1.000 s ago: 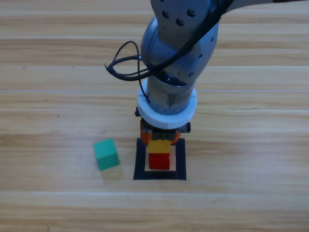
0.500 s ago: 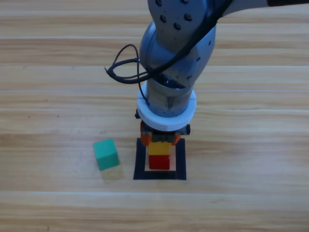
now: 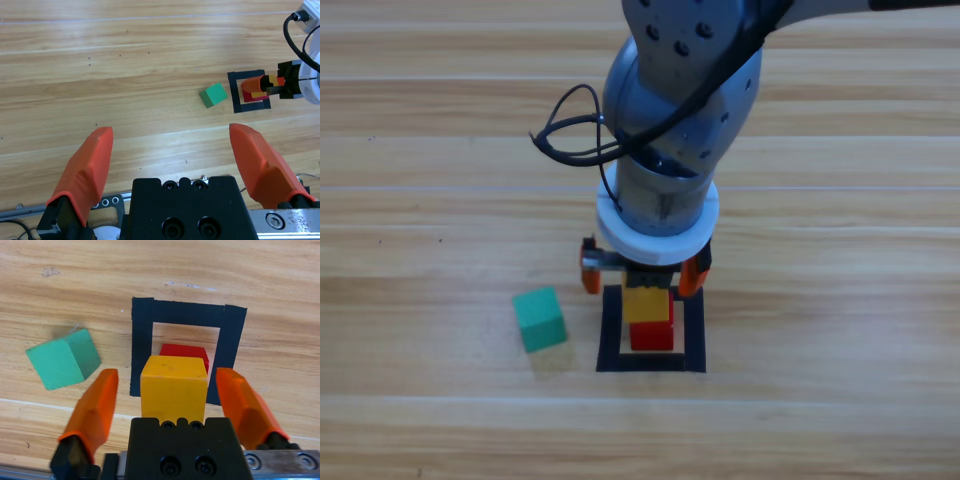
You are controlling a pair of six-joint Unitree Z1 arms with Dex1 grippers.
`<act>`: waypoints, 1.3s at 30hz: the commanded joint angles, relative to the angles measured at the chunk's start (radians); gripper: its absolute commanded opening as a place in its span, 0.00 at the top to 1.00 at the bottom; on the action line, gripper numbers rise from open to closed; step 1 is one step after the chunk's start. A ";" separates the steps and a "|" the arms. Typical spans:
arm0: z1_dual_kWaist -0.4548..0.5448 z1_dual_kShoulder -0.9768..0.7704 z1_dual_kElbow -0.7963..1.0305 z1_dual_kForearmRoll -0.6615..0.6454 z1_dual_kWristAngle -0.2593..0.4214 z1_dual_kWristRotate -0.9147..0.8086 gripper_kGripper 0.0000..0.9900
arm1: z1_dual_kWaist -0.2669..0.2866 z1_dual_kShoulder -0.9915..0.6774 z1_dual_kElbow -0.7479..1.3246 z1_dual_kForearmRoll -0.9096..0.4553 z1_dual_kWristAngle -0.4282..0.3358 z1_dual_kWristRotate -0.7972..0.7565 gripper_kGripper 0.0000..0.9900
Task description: Stack the blocks in the rectangular block: red at the bottom, yellow in the middle, green on top
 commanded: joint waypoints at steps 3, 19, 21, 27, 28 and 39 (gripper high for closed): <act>0.012 -0.022 0.022 -0.008 -0.010 0.012 0.00 | 0.029 0.009 -0.017 0.022 -0.008 -0.028 0.00; 0.012 0.405 -0.474 0.055 -0.024 -0.123 0.00 | 0.006 -0.643 0.446 -0.082 -0.219 -0.191 0.00; 0.012 0.477 -0.488 0.055 -0.036 -0.178 0.00 | -0.046 -0.779 0.653 -0.239 -0.177 -0.260 0.00; 0.009 0.757 -0.472 0.057 -0.093 -0.344 0.00 | -0.161 -1.017 1.009 -0.463 -0.063 -0.468 0.00; 0.009 0.797 -0.466 0.057 -0.103 -0.367 0.00 | -0.161 -1.006 1.017 -0.464 -0.061 -0.476 0.00; 0.009 1.032 -0.446 0.054 -0.166 -0.542 0.00 | -0.161 -0.884 1.068 -0.547 -0.023 -0.500 0.00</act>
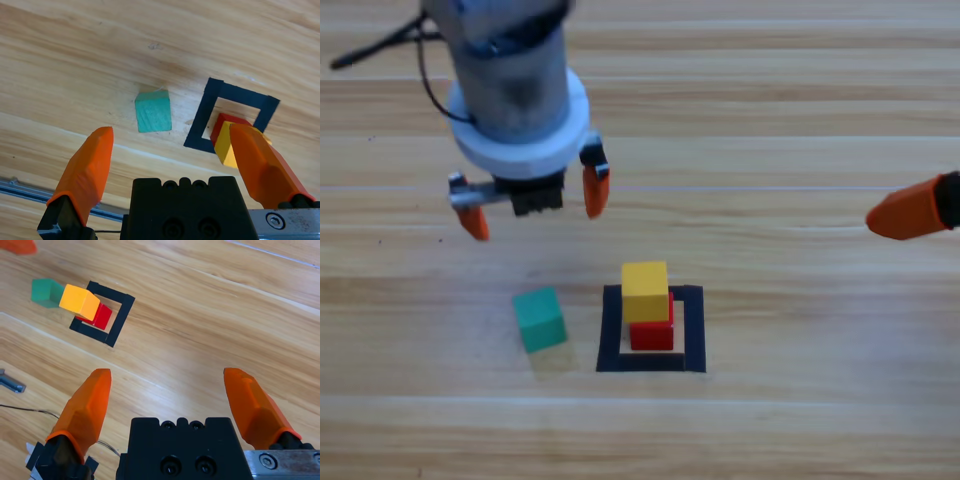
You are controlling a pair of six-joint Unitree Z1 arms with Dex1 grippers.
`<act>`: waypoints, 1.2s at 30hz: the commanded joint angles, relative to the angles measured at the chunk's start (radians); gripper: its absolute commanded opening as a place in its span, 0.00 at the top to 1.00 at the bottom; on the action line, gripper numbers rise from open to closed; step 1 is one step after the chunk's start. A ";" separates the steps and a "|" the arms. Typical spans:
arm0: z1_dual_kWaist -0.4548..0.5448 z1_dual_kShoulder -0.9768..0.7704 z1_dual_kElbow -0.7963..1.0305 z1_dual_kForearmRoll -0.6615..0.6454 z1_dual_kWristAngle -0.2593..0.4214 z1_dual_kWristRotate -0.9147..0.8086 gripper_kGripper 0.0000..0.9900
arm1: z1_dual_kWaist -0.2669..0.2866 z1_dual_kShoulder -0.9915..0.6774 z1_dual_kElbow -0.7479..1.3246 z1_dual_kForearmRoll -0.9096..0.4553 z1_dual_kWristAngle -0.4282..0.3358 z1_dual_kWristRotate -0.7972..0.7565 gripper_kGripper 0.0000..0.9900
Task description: Stack the blocks in the rectangular block: red at the bottom, yellow in the middle, green on top
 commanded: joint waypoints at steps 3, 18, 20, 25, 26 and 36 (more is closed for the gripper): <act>0.008 0.084 0.026 0.004 -0.033 -0.074 0.00 | -0.027 0.110 0.030 -0.042 0.019 -0.017 0.00; 0.013 0.031 0.262 -0.187 -0.134 -0.093 0.00 | -0.027 0.121 0.027 -0.042 0.025 -0.032 0.00; 0.016 0.024 0.279 -0.207 -0.144 -0.079 0.00 | -0.027 0.121 0.030 -0.042 0.028 -0.031 0.00; 0.048 -0.001 0.321 -0.259 -0.159 -0.045 0.01 | -0.027 0.129 0.032 -0.043 0.031 -0.031 0.00; 0.056 -0.005 0.322 -0.263 -0.160 -0.039 0.01 | -0.027 0.129 0.032 -0.045 0.033 -0.029 0.00; 0.134 -0.033 0.385 -0.325 -0.188 0.029 0.03 | -0.027 0.129 0.040 -0.053 0.037 -0.031 0.00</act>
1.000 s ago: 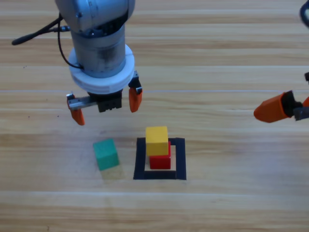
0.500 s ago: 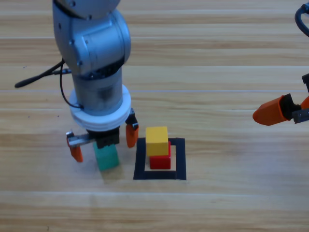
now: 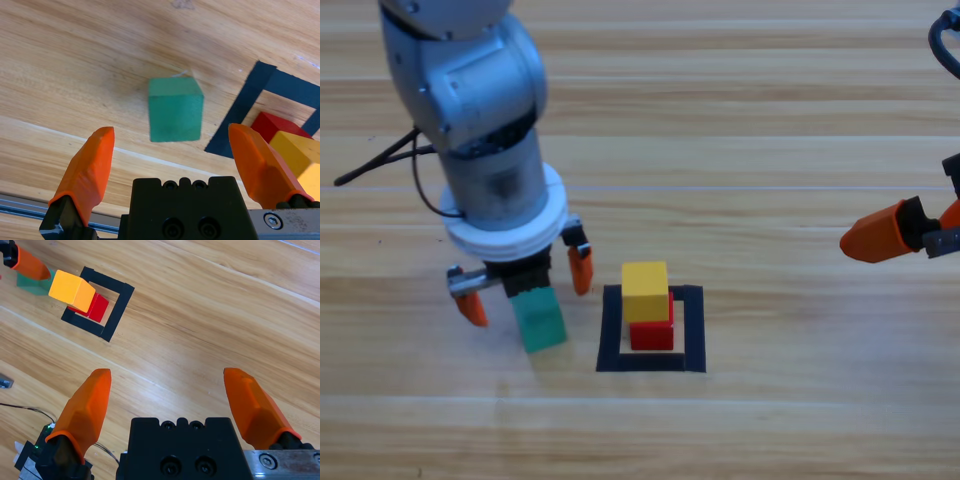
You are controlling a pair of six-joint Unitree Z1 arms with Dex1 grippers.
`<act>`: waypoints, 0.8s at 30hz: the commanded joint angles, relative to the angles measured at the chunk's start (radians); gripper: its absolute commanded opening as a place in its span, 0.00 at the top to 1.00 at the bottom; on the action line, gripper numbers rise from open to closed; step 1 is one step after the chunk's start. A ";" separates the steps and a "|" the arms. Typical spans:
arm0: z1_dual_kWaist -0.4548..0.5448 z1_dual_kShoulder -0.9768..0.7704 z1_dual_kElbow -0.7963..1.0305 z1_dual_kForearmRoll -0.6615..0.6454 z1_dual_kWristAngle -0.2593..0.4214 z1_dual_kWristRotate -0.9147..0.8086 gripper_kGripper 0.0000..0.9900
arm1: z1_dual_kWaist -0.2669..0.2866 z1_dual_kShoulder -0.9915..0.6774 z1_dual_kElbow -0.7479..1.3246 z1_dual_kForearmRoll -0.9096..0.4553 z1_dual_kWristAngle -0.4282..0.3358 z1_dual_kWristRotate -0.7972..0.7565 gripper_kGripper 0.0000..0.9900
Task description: Stack the blocks in the rectangular block: red at the bottom, yellow in the middle, green on top
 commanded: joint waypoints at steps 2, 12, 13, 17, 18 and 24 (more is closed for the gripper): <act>0.056 -0.007 0.036 -0.023 -0.013 0.027 0.03 | -0.017 0.049 0.037 -0.023 0.013 0.003 0.00; 0.053 0.042 0.035 -0.058 -0.008 0.026 0.03 | -0.017 0.049 0.043 -0.028 0.016 0.004 0.00; 0.053 0.044 0.035 -0.062 -0.008 0.024 0.03 | -0.017 0.050 0.043 -0.028 0.017 0.004 0.00; 0.051 0.057 0.036 -0.069 -0.003 0.030 0.03 | -0.017 0.052 0.043 -0.030 0.017 0.006 0.00; 0.051 0.062 0.036 -0.072 -0.003 0.036 0.03 | -0.017 0.052 0.043 -0.030 0.017 0.006 0.00; 0.048 0.091 0.039 -0.089 0.003 0.050 0.05 | -0.017 0.058 0.044 -0.031 0.022 0.006 0.00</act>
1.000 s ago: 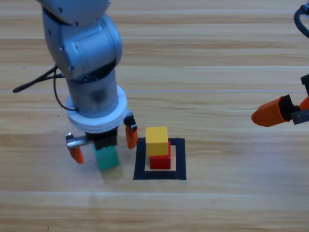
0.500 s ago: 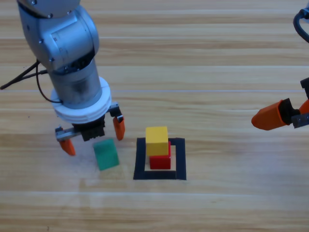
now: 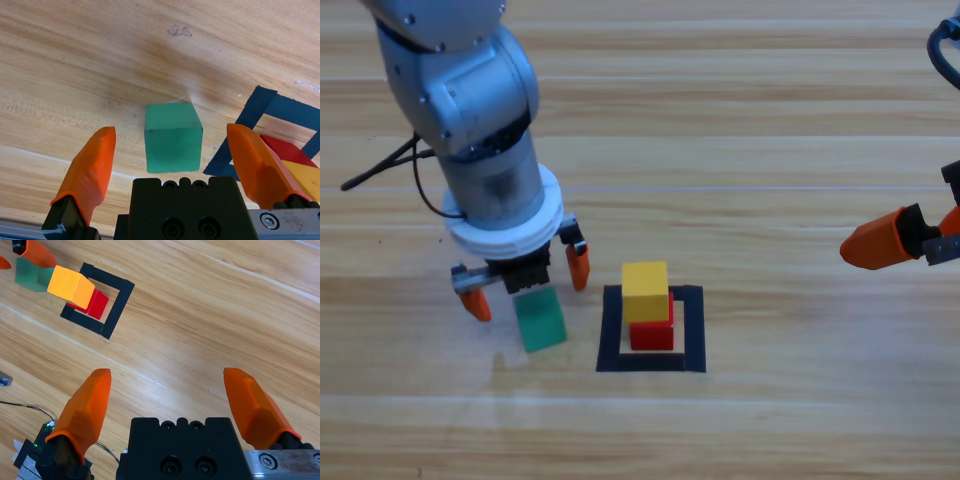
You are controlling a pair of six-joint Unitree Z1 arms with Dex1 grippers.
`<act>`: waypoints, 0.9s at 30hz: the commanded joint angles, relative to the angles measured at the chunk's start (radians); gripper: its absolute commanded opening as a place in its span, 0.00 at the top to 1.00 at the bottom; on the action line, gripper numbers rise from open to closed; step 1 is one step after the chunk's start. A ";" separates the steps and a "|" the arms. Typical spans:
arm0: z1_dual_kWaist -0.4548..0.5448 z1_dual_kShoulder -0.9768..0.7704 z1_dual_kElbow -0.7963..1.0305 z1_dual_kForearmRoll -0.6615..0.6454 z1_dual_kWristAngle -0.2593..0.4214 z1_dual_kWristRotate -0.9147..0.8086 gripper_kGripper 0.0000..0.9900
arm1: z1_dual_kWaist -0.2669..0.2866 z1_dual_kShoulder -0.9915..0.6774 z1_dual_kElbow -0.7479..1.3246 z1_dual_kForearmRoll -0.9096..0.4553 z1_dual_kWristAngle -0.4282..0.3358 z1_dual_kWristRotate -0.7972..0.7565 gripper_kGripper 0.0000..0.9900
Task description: Stack the blocks in the rectangular block: red at the bottom, yellow in the middle, green on top
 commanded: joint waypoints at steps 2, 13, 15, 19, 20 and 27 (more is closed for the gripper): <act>0.005 0.068 0.015 -0.019 0.010 0.010 0.05 | -0.017 0.058 0.031 -0.024 0.016 0.006 0.00; -0.007 0.076 0.015 -0.026 0.014 0.026 0.13 | -0.017 0.059 0.042 -0.036 0.020 0.004 0.00; -0.007 0.081 0.015 -0.026 0.014 0.029 0.17 | -0.017 0.061 0.042 -0.038 0.024 0.006 0.00; -0.016 0.085 0.013 -0.026 0.013 0.030 0.17 | -0.019 0.061 0.046 -0.041 0.023 0.004 0.00; -0.019 0.090 0.010 -0.026 0.014 0.030 0.17 | -0.017 0.061 0.046 -0.041 0.023 0.004 0.00; -0.035 0.094 0.006 -0.026 0.013 0.029 0.17 | -0.017 0.068 0.049 -0.044 0.023 0.004 0.00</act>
